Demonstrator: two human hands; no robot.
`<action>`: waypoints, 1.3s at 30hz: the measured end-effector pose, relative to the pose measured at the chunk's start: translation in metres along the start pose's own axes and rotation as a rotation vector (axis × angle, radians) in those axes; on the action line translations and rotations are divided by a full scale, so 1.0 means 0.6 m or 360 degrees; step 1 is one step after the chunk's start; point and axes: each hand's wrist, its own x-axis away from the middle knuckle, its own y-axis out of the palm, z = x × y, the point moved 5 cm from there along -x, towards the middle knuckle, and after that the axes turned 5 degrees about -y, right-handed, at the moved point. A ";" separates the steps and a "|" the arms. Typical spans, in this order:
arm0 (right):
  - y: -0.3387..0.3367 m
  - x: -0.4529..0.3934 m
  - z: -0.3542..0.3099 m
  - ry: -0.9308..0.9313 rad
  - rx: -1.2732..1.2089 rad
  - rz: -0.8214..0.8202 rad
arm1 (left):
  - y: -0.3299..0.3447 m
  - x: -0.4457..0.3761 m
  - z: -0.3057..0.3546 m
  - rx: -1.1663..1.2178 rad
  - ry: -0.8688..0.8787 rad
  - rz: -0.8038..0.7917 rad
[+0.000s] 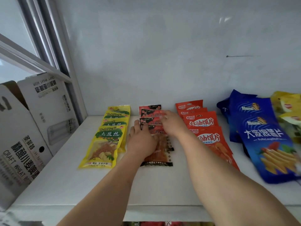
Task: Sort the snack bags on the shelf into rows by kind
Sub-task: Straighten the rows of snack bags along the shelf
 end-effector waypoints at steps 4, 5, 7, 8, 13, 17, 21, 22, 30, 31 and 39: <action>-0.063 0.046 -0.005 0.0015 -0.0003 0.0108 | -0.030 0.011 0.034 0.0029 0.0112 0.0205; -0.081 0.057 -0.001 0.0022 0.0020 0.0165 | -0.034 0.014 0.044 0.0043 0.0133 0.0221; -0.113 0.081 0.014 0.0046 0.0046 0.0284 | -0.033 0.019 0.061 0.0125 0.0132 0.0204; -0.127 0.095 0.024 0.0067 0.0043 0.0352 | -0.029 0.023 0.067 0.0173 0.0111 0.0171; -0.172 0.142 0.104 0.0259 0.0052 0.0501 | 0.010 0.058 0.119 0.0267 0.0184 -0.0120; -0.174 0.154 0.168 0.0289 -0.0128 0.0521 | 0.027 0.069 0.182 0.0890 0.0078 -0.0318; -0.164 0.142 0.234 0.0378 -0.0238 0.0441 | 0.068 0.061 0.218 0.1356 -0.0184 -0.0365; -0.161 0.138 0.245 0.0364 -0.0296 0.0417 | 0.080 0.056 0.223 0.1376 -0.0198 -0.0344; -0.119 0.111 0.260 0.0329 -0.0295 0.0207 | 0.107 0.031 0.221 0.1099 -0.0201 -0.0170; -0.117 0.106 0.262 0.0346 -0.0305 0.0199 | 0.107 0.028 0.220 0.1087 -0.0215 -0.0175; -0.120 0.048 0.271 0.0408 -0.0530 0.0116 | 0.123 -0.004 0.219 0.0763 -0.0089 -0.0166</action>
